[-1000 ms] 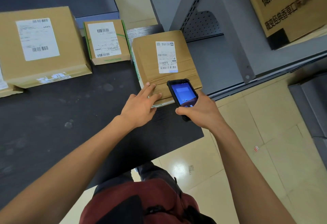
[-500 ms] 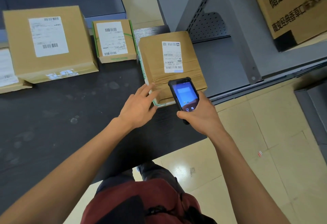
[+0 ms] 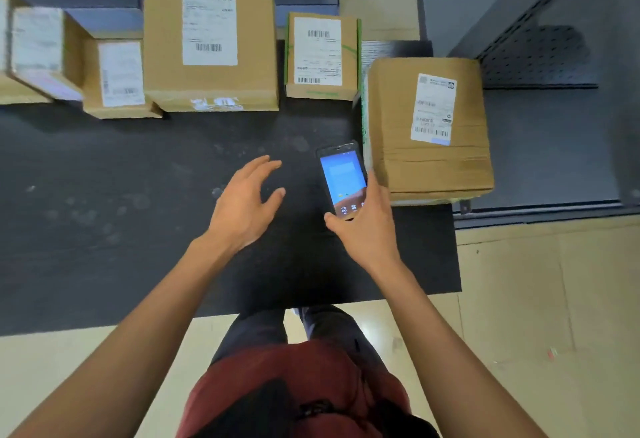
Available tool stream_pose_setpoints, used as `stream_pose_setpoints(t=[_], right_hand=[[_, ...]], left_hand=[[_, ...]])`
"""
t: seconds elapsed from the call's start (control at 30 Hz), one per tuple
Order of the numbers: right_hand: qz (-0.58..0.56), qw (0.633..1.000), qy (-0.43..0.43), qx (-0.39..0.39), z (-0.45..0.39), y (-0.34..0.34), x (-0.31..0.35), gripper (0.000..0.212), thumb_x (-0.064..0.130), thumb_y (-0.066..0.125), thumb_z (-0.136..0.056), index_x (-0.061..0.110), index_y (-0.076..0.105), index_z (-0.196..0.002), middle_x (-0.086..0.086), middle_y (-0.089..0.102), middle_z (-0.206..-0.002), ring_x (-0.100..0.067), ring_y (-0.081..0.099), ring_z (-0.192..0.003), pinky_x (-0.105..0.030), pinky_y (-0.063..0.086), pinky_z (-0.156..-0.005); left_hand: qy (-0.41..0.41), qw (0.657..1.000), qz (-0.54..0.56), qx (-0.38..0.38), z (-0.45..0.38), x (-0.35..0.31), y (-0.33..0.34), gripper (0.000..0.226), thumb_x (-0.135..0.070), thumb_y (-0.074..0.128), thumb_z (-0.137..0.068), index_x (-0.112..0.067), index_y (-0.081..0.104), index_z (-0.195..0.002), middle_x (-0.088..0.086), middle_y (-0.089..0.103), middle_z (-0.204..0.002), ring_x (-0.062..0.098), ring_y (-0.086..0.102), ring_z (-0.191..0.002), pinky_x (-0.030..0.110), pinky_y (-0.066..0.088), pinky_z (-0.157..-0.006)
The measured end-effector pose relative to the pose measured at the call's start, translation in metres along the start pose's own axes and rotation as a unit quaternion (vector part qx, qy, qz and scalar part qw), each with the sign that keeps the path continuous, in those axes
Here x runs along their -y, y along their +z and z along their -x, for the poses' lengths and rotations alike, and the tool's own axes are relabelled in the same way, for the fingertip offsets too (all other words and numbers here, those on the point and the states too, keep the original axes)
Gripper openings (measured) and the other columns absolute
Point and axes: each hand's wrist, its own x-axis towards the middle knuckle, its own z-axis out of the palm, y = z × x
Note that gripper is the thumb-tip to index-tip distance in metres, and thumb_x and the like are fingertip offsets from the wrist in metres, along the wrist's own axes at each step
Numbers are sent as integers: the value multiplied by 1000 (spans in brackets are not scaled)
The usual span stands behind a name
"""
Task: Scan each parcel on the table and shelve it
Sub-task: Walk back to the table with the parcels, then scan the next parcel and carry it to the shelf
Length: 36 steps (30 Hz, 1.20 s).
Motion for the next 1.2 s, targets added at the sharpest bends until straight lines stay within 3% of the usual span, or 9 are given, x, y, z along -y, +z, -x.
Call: stream_pose_setpoints(t=[0.1, 0.33, 0.53, 0.7, 1.0, 1.2], right_hand=[[27, 1000, -5, -8, -5, 32, 6, 110, 36, 84, -78, 22, 12, -160, -2, 33, -148, -20, 37, -136, -37, 46, -107], [93, 995, -2, -28, -19, 92, 2, 106, 33, 85, -74, 16, 20, -156, -8, 37, -144, -26, 37, -132, -44, 40, -104], [98, 995, 23, -10, -22, 117, -11, 105, 32, 86, -74, 16, 20, -154, -9, 37, -142, -26, 37, -132, -41, 40, -104], [122, 992, 2, -5, -18, 122, -19, 102, 35, 87, -75, 15, 22, -152, -9, 39, -140, -23, 39, -129, -34, 44, -100], [255, 967, -16, -15, -9, 121, -28, 93, 56, 77, -78, 14, 31, -146, -8, 40, -147, -25, 40, -133, -37, 38, -103], [211, 972, -98, -44, -5, 77, -21, 64, 38, 70, -90, 17, 42, -145, -6, 42, -148, -25, 40, -133, -41, 41, -103]], left_hand=[[-27, 1000, -1, -11, 10, 19, -9, 51, -33, 60, -101, -26, 48, -149, -4, 38, -161, 15, 33, -149, 27, 29, -111], [-76, 997, 9, -18, 32, 51, -13, 48, -31, 61, -100, -26, 51, -147, -4, 37, -161, 18, 36, -147, 37, 33, -116], [-94, 995, 16, 3, 42, 64, -11, 48, -31, 61, -100, -25, 52, -147, -3, 42, -159, 19, 37, -147, 40, 32, -119], [-94, 995, 11, 21, 38, 60, -5, 48, -31, 61, -100, -24, 52, -147, 0, 43, -158, 19, 33, -149, 37, 27, -121], [-41, 998, 7, 45, 14, 24, 7, 47, -28, 62, -100, -24, 52, -146, 0, 46, -156, 19, 38, -146, 36, 29, -119], [3, 999, 14, 52, -11, -18, 24, 49, -24, 65, -98, -23, 52, -146, -1, 45, -157, 18, 38, -146, 37, 30, -119]])
